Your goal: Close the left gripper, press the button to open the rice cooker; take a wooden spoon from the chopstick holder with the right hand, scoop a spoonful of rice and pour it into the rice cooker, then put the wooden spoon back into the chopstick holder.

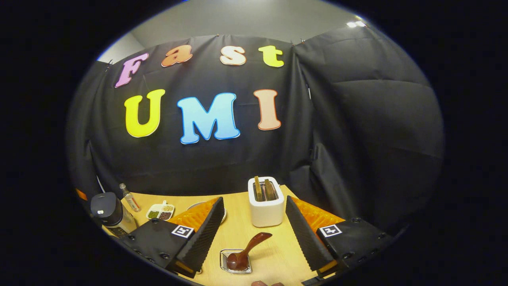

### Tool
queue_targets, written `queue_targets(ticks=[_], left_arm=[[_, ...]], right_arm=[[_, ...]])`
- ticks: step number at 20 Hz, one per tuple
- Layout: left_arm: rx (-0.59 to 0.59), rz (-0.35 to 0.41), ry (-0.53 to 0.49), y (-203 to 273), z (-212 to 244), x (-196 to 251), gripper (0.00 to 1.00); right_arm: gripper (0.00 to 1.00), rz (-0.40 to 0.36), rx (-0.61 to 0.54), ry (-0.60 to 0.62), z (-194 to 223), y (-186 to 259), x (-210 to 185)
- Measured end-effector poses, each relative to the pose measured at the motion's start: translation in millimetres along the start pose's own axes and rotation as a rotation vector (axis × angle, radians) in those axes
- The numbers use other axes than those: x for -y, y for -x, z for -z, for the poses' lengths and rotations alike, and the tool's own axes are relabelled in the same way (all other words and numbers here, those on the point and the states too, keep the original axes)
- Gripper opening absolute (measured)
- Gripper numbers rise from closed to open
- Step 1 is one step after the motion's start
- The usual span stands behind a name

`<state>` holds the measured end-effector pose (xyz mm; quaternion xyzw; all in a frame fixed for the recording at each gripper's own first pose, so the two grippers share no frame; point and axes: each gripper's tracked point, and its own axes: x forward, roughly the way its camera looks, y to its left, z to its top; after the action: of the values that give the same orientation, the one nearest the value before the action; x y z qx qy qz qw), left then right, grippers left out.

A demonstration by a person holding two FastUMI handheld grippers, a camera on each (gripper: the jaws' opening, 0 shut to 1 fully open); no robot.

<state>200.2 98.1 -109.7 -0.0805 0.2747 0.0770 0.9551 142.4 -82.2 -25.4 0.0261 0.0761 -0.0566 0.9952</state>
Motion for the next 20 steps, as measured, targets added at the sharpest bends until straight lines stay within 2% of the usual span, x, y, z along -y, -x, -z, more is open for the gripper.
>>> queue_targets(ticks=[1,3,4,5,6,7,8,9,10,12,15,16,17,18,20], left_arm=[[-0.017,0.009,-0.003,-8.7,4.0,-4.1,0.01],[-0.045,0.016,-0.019,-26.6,10.6,-10.9,0.01],[-0.056,0.02,-0.036,-34.4,15.2,-15.5,0.01],[-0.072,0.028,-0.045,-41.5,19.1,-17.5,0.01],[-0.086,0.036,-0.042,-47.4,22.1,-18.9,0.01],[-0.09,0.051,-0.031,-50.9,22.2,-17.3,0.01],[-0.091,0.072,-0.023,-54.7,22.0,-14.4,0.01],[-0.097,0.093,-0.021,-56.8,24.2,-11.8,0.01],[-0.105,0.11,-0.026,-59.1,26.4,-9.0,0.01],[-0.118,0.132,-0.047,-63.7,30.6,-4.7,0.01],[-0.137,0.16,-0.08,-68.0,38.8,1.0,0.01],[-0.158,0.161,-0.09,-68.2,43.7,0.4,0.01],[-0.143,0.169,-0.096,-68.9,41.0,1.3,0.01],[-0.145,0.174,-0.096,-69.6,41.6,1.3,0.02],[-0.17,0.184,-0.082,-68.0,48.7,-0.6,0.02]], right_arm=[[0.99,0.026,-0.002,-0.001,0.4,4.7,1.8],[0.94,0.067,0.002,-0.005,-0.3,17.4,4.6],[0.99,0.084,0.005,-0.001,0.1,24.0,4.7],[0.94,0.103,0.007,0.007,-0.1,29.3,6.1],[0.99,0.122,0.007,0.013,1.0,33.3,8.6],[0.99,0.138,0.005,0.012,1.7,37.6,9.3],[0.94,0.15,0.001,0.007,3.5,41.8,8.9],[0.99,0.16,-0.003,0.002,4.4,45.3,7.8],[0.94,0.17,-0.007,-0.001,7.0,48.2,6.4],[0.94,0.184,-0.012,-0.001,9.8,52.8,1.8],[0.94,0.197,-0.018,0.008,12.8,57.7,-5.5],[0.99,0.199,-0.021,0.009,15.3,59.8,-8.6],[0.94,0.2,-0.025,0.01,16.5,61.2,-12.2],[0.99,0.202,-0.026,0.011,18.9,63.0,-14.9],[0.99,0.203,-0.032,0.017,22.5,65.5,-22.0]])
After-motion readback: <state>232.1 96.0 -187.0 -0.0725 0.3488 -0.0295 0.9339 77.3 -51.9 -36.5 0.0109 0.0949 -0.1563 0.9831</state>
